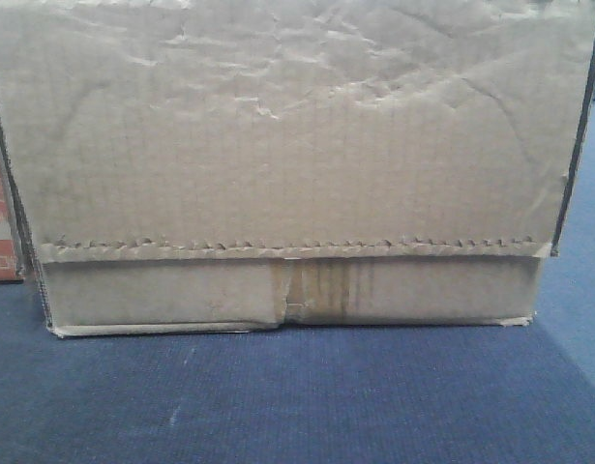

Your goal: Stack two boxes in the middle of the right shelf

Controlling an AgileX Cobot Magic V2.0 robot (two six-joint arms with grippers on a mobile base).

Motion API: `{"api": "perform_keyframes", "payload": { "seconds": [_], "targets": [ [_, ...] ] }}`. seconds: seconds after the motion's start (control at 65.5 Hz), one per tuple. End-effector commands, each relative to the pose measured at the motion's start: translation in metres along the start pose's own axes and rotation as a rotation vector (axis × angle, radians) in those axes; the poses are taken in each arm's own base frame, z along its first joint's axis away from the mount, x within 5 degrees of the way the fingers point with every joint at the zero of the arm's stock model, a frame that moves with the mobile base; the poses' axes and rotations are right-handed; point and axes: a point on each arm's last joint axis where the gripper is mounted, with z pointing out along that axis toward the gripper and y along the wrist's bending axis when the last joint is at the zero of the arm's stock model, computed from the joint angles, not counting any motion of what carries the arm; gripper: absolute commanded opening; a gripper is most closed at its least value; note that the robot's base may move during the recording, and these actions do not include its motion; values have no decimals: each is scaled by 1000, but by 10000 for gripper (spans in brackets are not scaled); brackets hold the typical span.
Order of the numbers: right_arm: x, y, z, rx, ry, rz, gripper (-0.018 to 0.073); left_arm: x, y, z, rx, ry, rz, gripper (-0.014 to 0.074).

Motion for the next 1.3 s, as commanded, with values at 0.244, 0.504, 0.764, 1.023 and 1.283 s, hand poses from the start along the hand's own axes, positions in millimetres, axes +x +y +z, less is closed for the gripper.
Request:
{"api": "perform_keyframes", "payload": {
  "seconds": [0.244, 0.504, 0.764, 1.023, 1.283],
  "targets": [
    [-1, 0, 0, 7, -18, 2, -155, -3, 0, -1, -3, -25, -3, -111],
    [-1, 0, 0, 7, -18, 2, -155, -3, 0, -1, -3, -25, -3, -111],
    [-2, -1, 0, 10, -19, -42, -155, -3, 0, -1, -3, -25, -3, -111],
    [-5, -1, 0, 14, -59, -53, -155, -5, 0, -1, -3, -53, -3, -111],
    [-12, -1, -1, 19, -138, -53, -155, -10, 0, -1, -3, -110, -2, -111]
  ]
}}
